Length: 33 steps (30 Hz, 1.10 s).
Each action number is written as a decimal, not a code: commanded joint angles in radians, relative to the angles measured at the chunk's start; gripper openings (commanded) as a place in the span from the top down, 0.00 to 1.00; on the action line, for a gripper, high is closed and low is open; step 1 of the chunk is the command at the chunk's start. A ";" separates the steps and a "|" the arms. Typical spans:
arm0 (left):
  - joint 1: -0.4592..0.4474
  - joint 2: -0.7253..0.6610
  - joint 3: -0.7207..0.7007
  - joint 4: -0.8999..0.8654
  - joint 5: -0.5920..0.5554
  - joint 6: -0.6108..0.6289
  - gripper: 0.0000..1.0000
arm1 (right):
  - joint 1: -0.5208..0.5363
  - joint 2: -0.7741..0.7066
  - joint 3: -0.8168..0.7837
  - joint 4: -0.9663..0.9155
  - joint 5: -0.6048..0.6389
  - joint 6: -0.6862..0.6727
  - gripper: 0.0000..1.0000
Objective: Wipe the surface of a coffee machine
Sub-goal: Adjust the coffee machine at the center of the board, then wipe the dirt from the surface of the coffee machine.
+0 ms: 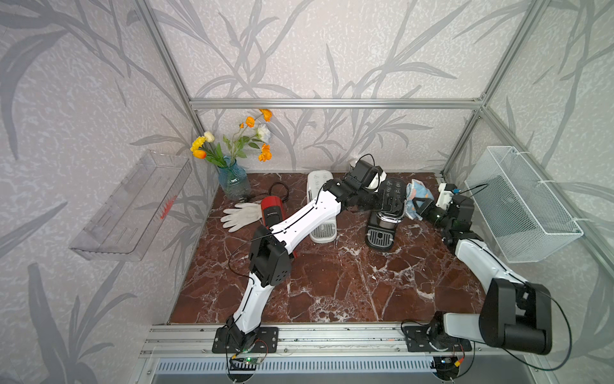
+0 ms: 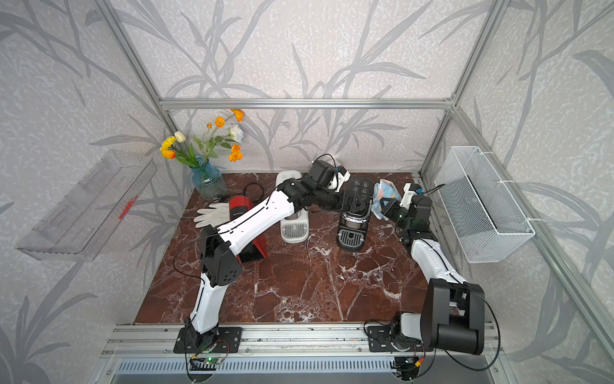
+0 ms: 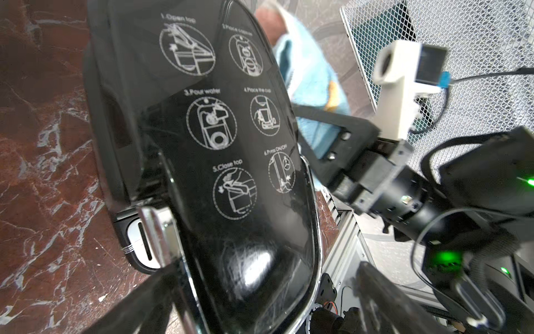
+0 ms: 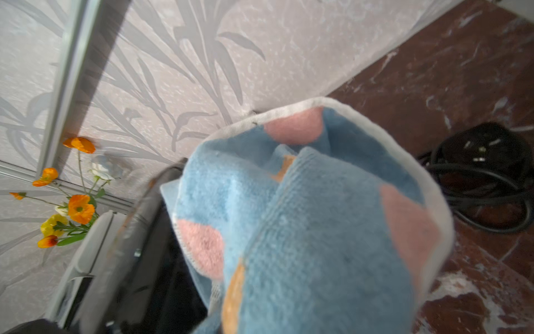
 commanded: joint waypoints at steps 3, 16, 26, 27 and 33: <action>-0.008 -0.018 -0.004 0.053 0.036 0.006 0.05 | 0.012 0.089 0.002 0.007 -0.034 -0.044 0.96; -0.011 -0.012 -0.039 0.077 0.048 0.007 0.05 | 0.133 0.248 0.041 -0.223 0.038 -0.195 0.97; -0.011 -0.023 -0.073 0.103 0.048 0.011 0.05 | 0.187 0.033 -0.082 -0.328 0.032 -0.207 0.97; -0.011 -0.023 -0.075 0.105 0.049 0.012 0.05 | 0.190 0.003 -0.100 -0.326 0.014 -0.194 0.97; -0.011 -0.046 -0.101 0.114 0.045 0.018 0.05 | 0.221 -0.233 -0.201 -0.303 -0.042 -0.109 0.96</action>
